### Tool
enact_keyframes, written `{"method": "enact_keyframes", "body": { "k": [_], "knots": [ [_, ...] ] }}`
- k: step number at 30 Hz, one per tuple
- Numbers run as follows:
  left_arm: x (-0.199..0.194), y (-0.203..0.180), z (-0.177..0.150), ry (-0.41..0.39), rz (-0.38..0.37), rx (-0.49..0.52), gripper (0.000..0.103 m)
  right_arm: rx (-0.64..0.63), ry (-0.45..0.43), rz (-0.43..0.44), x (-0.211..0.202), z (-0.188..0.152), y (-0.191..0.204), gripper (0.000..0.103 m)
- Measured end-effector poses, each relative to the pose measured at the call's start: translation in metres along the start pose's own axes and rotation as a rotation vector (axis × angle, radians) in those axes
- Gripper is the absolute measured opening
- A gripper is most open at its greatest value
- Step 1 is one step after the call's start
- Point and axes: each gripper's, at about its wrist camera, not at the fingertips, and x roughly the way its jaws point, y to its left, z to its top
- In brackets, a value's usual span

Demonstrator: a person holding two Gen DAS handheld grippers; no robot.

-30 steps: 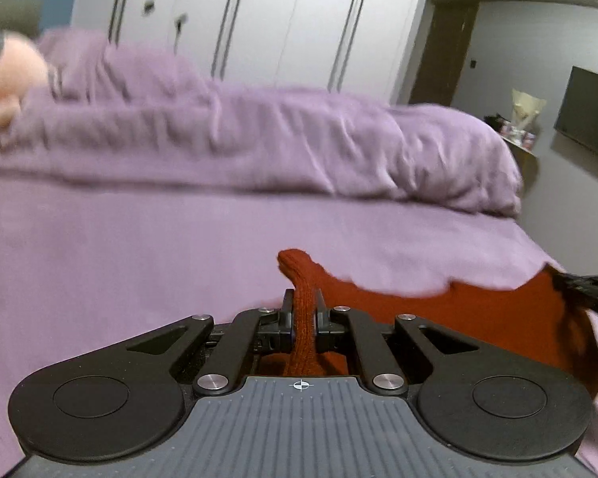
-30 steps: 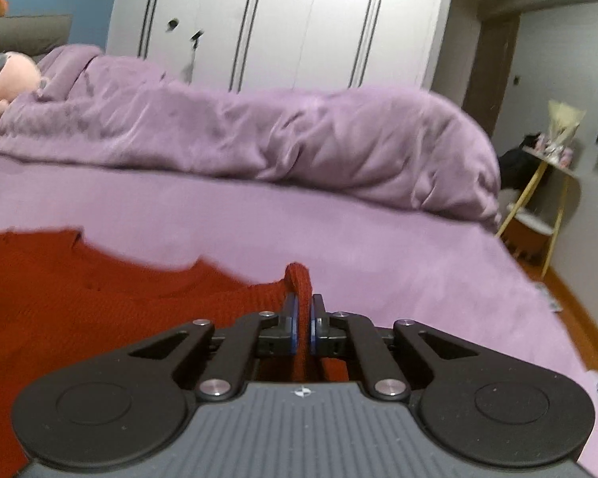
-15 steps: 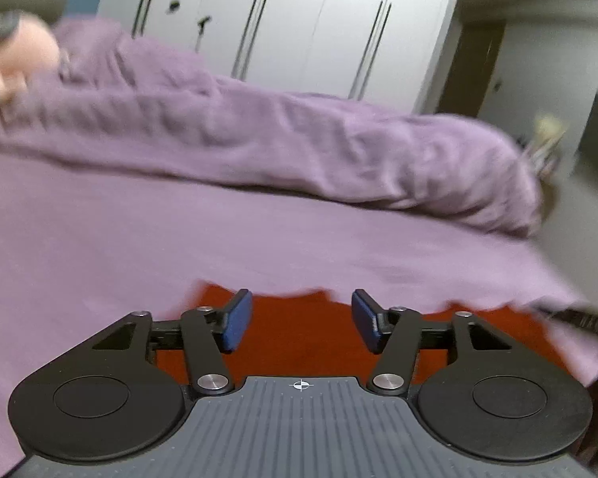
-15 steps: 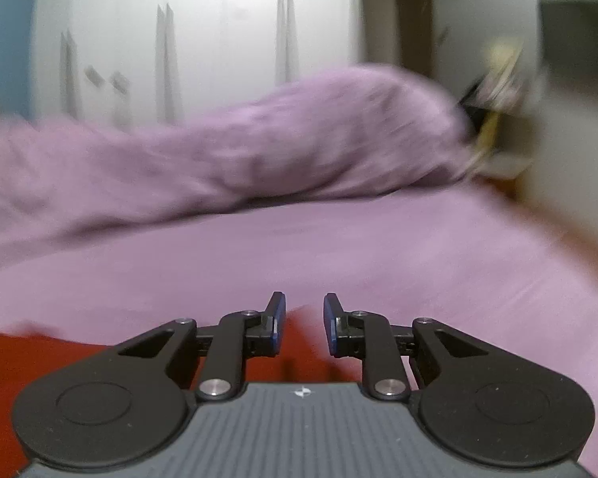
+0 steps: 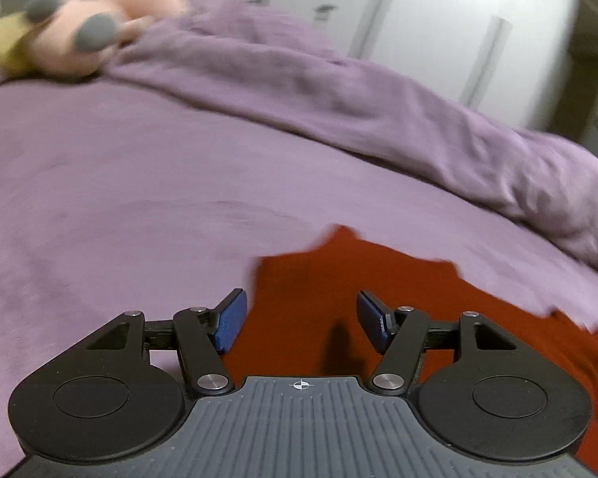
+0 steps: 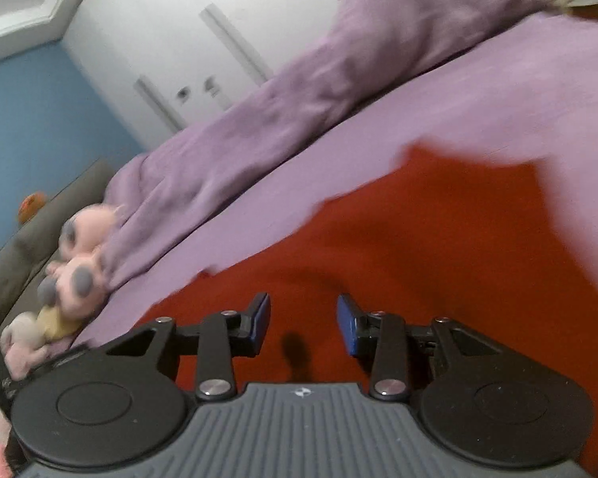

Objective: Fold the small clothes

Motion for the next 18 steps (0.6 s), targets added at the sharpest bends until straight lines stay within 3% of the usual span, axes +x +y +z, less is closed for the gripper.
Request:
{"method": "enact_keyframes", "body": {
  "k": [5,6,7,8,13,18],
  "knots": [
    [-0.001,0.033,0.008,0.044,0.049,-0.216,0.066,0.054,-0.09,-0.223,-0.057,0.011,-0.032,0.036],
    [-0.004,0.036,0.01,0.049,0.042,-0.223,0.066,0.03,-0.084,-0.262,-0.065,0.008,-0.027,0.041],
    [-0.006,0.034,0.012,0.056,0.038,-0.203,0.066,0.007,-0.082,-0.298,-0.071,0.004,-0.022,0.054],
    [-0.013,0.033,0.012,0.057,0.037,-0.158,0.067,-0.025,-0.091,-0.316,-0.077,-0.003,-0.014,0.058],
    [-0.037,0.028,0.01,0.091,-0.032,-0.005,0.073,-0.044,-0.139,-0.242,-0.097,-0.033,0.016,0.076],
    [-0.048,0.038,0.001,0.211,-0.109,-0.028,0.074,-0.016,-0.052,-0.14,-0.102,-0.055,0.05,0.088]
  ]
}}
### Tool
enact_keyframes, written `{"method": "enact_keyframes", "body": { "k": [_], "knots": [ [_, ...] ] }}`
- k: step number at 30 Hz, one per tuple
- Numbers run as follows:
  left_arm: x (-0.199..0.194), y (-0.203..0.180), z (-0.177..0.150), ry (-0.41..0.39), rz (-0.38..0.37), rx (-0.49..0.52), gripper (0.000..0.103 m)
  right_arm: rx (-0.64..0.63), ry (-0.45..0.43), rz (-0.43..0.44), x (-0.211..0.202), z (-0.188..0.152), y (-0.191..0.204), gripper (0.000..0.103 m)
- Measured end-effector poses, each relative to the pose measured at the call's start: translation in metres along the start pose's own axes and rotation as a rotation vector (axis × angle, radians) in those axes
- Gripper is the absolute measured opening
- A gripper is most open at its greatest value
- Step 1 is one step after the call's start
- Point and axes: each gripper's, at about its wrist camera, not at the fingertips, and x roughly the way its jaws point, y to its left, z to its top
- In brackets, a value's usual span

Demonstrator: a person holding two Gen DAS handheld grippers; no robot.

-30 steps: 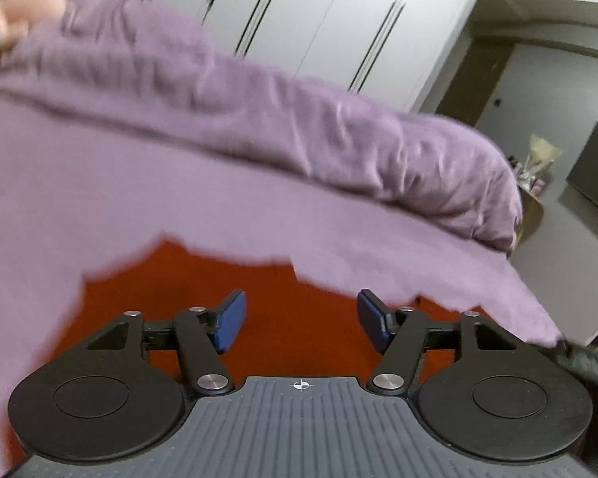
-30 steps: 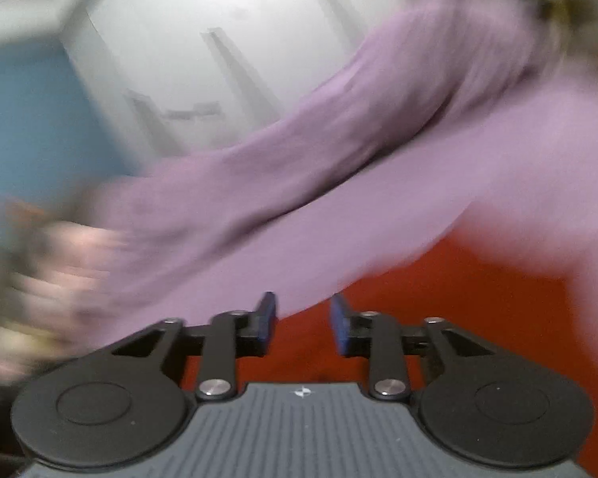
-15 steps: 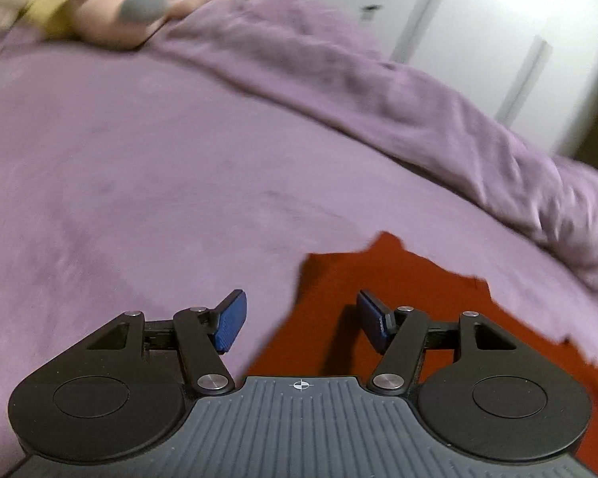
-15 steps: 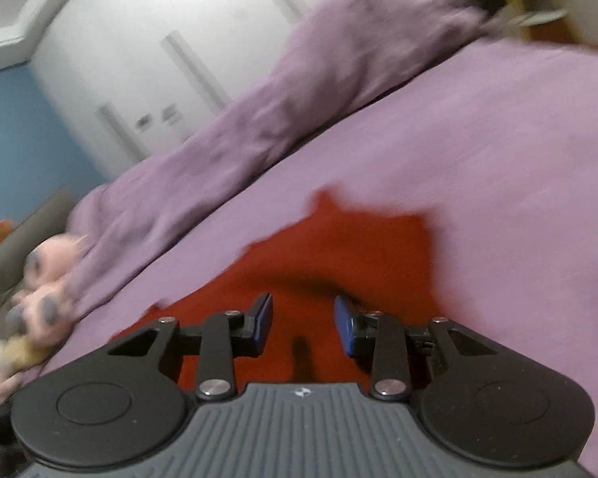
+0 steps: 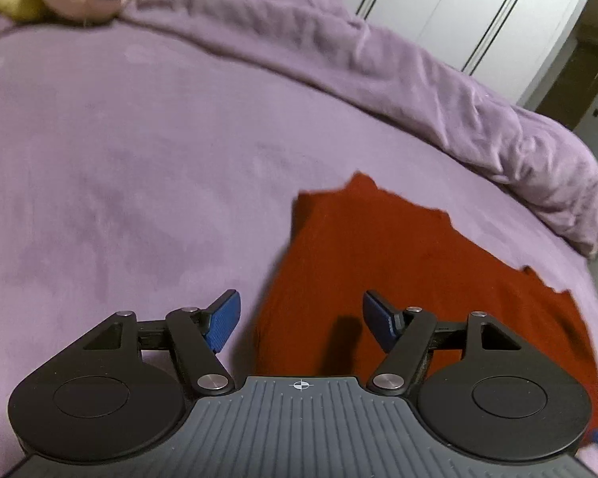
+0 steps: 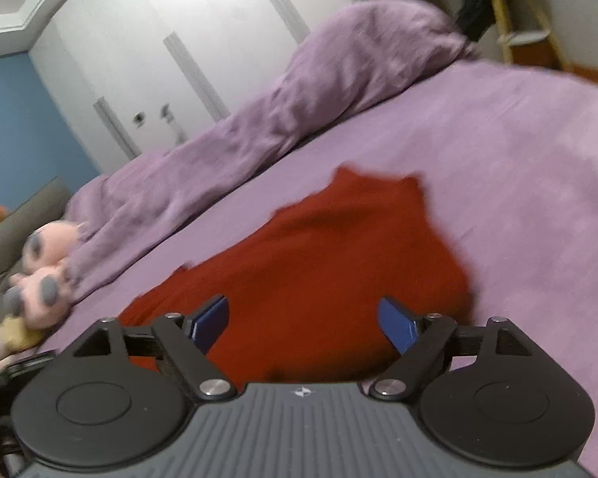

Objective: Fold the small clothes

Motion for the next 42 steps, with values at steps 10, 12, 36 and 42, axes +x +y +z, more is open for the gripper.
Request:
{"method": "enact_keyframes", "body": {
  "k": [10,12,36,42],
  "knots": [
    [0.0,0.021,-0.012,0.09,-0.135,-0.086,0.074,0.102,0.163,0.089,0.028,-0.024,0.002,0.099],
    [0.0,0.022,-0.014,0.104,-0.167,-0.091,0.074,0.141,0.14,0.093,0.029,-0.025,-0.001,0.099],
    [-0.012,0.054,-0.02,0.226,-0.329,-0.236,0.071,-0.023,0.171,0.044,0.029,-0.024,0.047,0.055],
    [0.005,0.061,-0.021,0.235,-0.379,-0.311,0.071,-0.201,0.124,0.056,0.036,-0.034,0.091,0.011]
  ]
}}
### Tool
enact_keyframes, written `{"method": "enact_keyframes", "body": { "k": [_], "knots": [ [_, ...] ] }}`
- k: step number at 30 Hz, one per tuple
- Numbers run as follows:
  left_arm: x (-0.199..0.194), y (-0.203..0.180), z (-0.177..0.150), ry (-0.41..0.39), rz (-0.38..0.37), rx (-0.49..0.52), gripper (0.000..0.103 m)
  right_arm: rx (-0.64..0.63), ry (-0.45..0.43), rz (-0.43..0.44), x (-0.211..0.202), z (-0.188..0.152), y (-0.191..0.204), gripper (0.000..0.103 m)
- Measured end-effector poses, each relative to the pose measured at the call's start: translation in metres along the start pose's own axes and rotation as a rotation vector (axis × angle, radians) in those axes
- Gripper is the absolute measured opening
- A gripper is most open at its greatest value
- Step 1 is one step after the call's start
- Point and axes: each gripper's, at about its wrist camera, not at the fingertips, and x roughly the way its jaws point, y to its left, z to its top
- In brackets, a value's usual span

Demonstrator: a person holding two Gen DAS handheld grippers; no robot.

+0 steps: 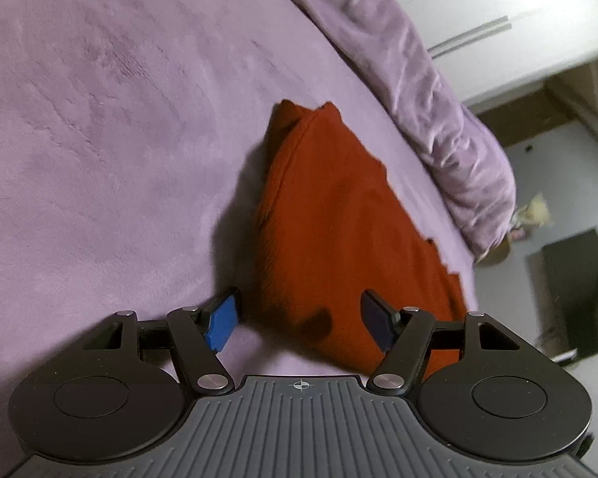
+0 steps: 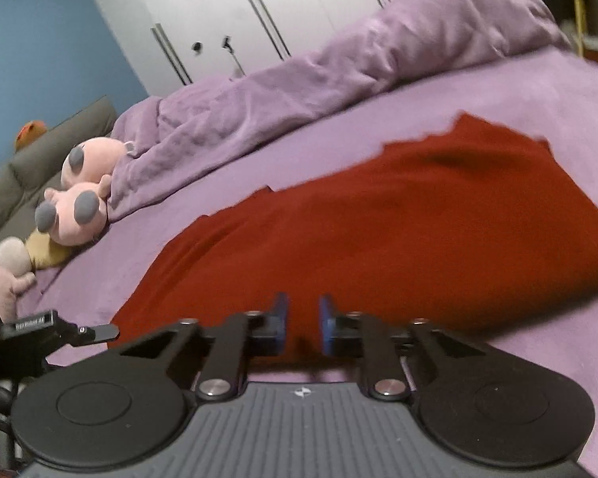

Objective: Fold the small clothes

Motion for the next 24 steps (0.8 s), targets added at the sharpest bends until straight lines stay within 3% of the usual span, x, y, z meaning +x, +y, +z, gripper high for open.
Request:
{"method": "enact_keyframes", "body": {
  "k": [4,7,12,16,18,21,24],
  "knots": [
    [0.014,0.008,0.01,-0.01,-0.069,-0.105,0.066,-0.016,-0.003,0.027,0.016,0.002,0.021,0.006],
    [0.022,0.008,0.016,-0.027,-0.066,-0.142,0.053,-0.021,0.023,0.067,0.03,0.0,0.035,0.006],
    [0.026,0.011,0.019,-0.051,-0.058,-0.173,0.03,-0.118,0.075,0.019,0.055,-0.012,0.057,0.005],
    [0.025,0.013,0.018,-0.065,-0.054,-0.174,0.028,-0.191,0.017,-0.015,0.049,-0.011,0.07,0.005],
    [0.023,0.011,0.018,-0.074,-0.055,-0.169,0.027,-0.198,-0.037,-0.074,0.044,-0.009,0.068,0.005],
    [0.019,0.006,0.019,-0.082,-0.048,-0.149,0.025,-0.209,0.066,-0.071,0.059,-0.01,0.06,0.005],
    [0.015,-0.006,0.021,-0.095,-0.036,-0.108,0.023,-0.193,0.027,-0.061,0.045,-0.001,0.054,0.005]
  ]
}}
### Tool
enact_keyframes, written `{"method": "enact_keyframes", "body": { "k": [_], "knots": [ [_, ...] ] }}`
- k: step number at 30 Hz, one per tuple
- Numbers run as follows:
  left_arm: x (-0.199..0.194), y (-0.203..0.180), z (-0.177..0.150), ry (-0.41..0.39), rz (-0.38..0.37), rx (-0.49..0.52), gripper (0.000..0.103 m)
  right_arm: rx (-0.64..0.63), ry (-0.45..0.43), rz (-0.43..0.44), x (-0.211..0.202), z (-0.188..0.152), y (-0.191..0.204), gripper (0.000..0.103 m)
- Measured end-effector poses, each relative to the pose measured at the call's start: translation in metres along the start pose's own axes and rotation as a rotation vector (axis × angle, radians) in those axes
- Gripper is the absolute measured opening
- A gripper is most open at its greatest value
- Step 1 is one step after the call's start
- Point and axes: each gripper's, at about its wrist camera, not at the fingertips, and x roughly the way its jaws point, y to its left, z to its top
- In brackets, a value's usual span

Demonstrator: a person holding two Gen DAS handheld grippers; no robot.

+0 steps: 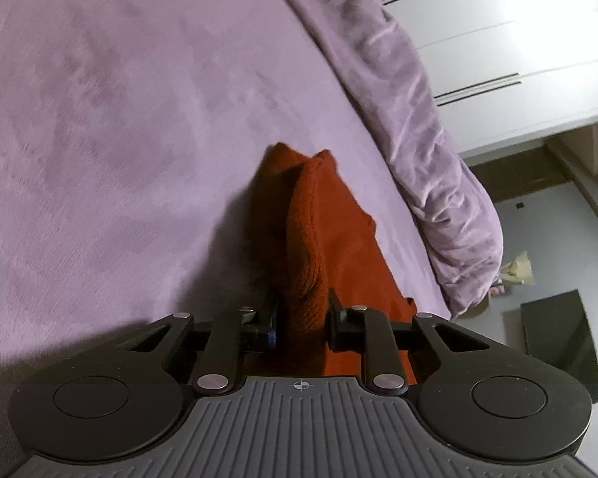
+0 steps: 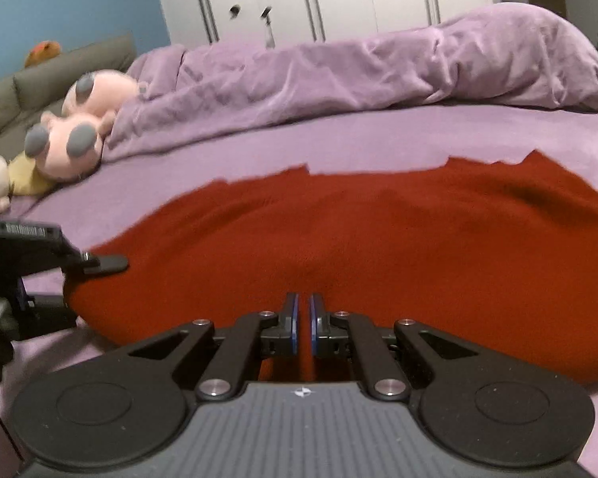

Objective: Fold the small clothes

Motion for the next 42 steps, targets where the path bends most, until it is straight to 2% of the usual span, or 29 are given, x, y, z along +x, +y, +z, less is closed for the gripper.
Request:
{"method": "enact_keyframes", "body": {
  "k": [3,8,11,14,18,19,21,22,24,25,26,27,29,30,32,33,35,36,38,40,42],
  "knots": [
    [-0.003,-0.023,0.0,-0.022,-0.041,0.074,0.021,0.069,-0.051,-0.004,-0.018,0.004,-0.021,0.006],
    [0.009,-0.07,-0.013,0.006,-0.109,0.168,0.019,0.216,-0.084,-0.02,-0.041,0.007,-0.066,0.006],
    [0.031,-0.103,-0.032,0.04,-0.15,0.238,0.019,0.252,-0.114,-0.056,-0.055,0.007,-0.086,0.006],
    [0.061,-0.126,-0.061,0.11,-0.17,0.291,0.017,0.284,-0.131,-0.071,-0.065,0.008,-0.103,0.007],
    [0.098,-0.137,-0.105,0.23,-0.157,0.364,0.014,0.293,-0.121,-0.076,-0.067,0.004,-0.114,0.013],
    [0.107,-0.137,-0.117,0.261,-0.128,0.388,0.014,0.288,-0.113,-0.073,-0.066,0.003,-0.115,0.014],
    [0.114,-0.138,-0.131,0.266,-0.061,0.473,0.015,0.284,-0.098,-0.066,-0.065,0.0,-0.115,0.014],
    [0.111,-0.139,-0.134,0.252,-0.069,0.508,0.015,0.28,-0.088,-0.059,-0.064,0.0,-0.115,0.015],
    [0.098,-0.143,-0.132,0.262,-0.056,0.51,0.014,0.272,-0.083,-0.048,-0.064,0.001,-0.113,0.016],
    [0.088,-0.146,-0.131,0.26,-0.073,0.514,0.015,0.266,-0.083,-0.041,-0.065,0.002,-0.112,0.02],
    [0.073,-0.15,-0.129,0.246,-0.101,0.541,0.02,0.255,-0.084,-0.031,-0.065,0.004,-0.111,0.021],
    [0.056,-0.155,-0.128,0.228,-0.117,0.58,0.03,0.241,-0.092,-0.022,-0.066,0.007,-0.108,0.025],
    [0.028,-0.158,-0.121,0.179,-0.125,0.625,0.042,0.216,-0.097,-0.008,-0.064,0.013,-0.102,0.025],
    [0.016,-0.156,-0.116,0.146,-0.118,0.633,0.043,0.208,-0.101,0.008,-0.062,0.017,-0.098,0.026],
    [0.008,-0.148,-0.104,0.094,-0.063,0.621,0.044,0.217,-0.093,0.051,-0.054,0.026,-0.092,0.026],
    [0.008,-0.139,-0.095,0.067,-0.004,0.589,0.044,0.23,-0.082,0.081,-0.049,0.03,-0.088,0.027],
    [0.011,-0.12,-0.081,0.021,0.113,0.519,0.044,0.3,-0.057,0.199,-0.032,0.037,-0.087,0.043],
    [0.013,-0.112,-0.076,0.007,0.142,0.489,0.044,0.351,-0.027,0.258,-0.02,0.039,-0.088,0.053],
    [0.02,-0.097,-0.066,0.019,0.163,0.421,0.044,0.427,0.014,0.297,0.001,0.045,-0.088,0.053],
    [0.022,-0.082,-0.061,0.043,0.142,0.364,0.044,0.464,0.045,0.305,0.02,0.051,-0.087,0.053],
    [0.029,-0.078,-0.06,0.054,0.149,0.352,0.044,0.508,0.09,0.31,0.041,0.053,-0.088,0.053]
  ]
}}
